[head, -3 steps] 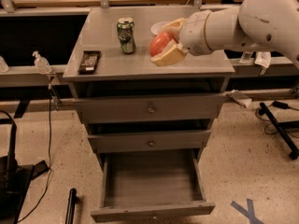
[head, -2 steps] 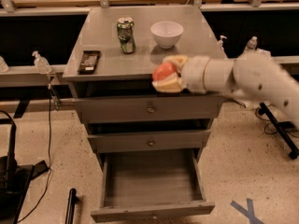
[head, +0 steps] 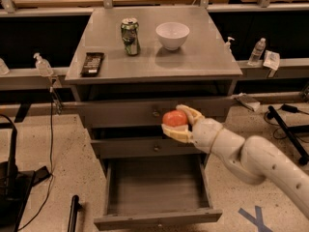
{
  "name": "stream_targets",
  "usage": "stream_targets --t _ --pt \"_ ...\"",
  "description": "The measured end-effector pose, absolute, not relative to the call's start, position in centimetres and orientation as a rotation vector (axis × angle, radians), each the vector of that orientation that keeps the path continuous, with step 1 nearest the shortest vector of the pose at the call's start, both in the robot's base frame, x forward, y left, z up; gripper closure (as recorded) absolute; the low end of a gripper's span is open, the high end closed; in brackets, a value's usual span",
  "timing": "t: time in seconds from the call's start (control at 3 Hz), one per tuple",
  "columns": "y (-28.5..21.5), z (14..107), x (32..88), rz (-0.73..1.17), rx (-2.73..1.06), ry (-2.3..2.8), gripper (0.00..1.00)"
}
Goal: Place apple into bottom drawer
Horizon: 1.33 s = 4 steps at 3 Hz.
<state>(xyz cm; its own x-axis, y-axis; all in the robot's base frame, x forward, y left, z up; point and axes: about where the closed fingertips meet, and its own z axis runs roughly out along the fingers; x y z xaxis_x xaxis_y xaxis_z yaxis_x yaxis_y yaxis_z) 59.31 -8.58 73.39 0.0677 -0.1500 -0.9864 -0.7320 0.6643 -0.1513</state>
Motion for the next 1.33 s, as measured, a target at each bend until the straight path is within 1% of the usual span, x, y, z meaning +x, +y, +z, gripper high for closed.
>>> stream_targets --t 0.33,0.67,1.0,1.33 --pt "-10.7 74.2 58.2 0.492 -0.711 1.389 1.0" --pt "-10.7 74.2 58.2 0.492 -0.711 1.389 1.0" --pt "-11.8 71.7 58.6 0.488 -0.749 1.44 1.0" --pt "-14.8 65.7 59.6 0.528 -0.825 1.542 1.0"
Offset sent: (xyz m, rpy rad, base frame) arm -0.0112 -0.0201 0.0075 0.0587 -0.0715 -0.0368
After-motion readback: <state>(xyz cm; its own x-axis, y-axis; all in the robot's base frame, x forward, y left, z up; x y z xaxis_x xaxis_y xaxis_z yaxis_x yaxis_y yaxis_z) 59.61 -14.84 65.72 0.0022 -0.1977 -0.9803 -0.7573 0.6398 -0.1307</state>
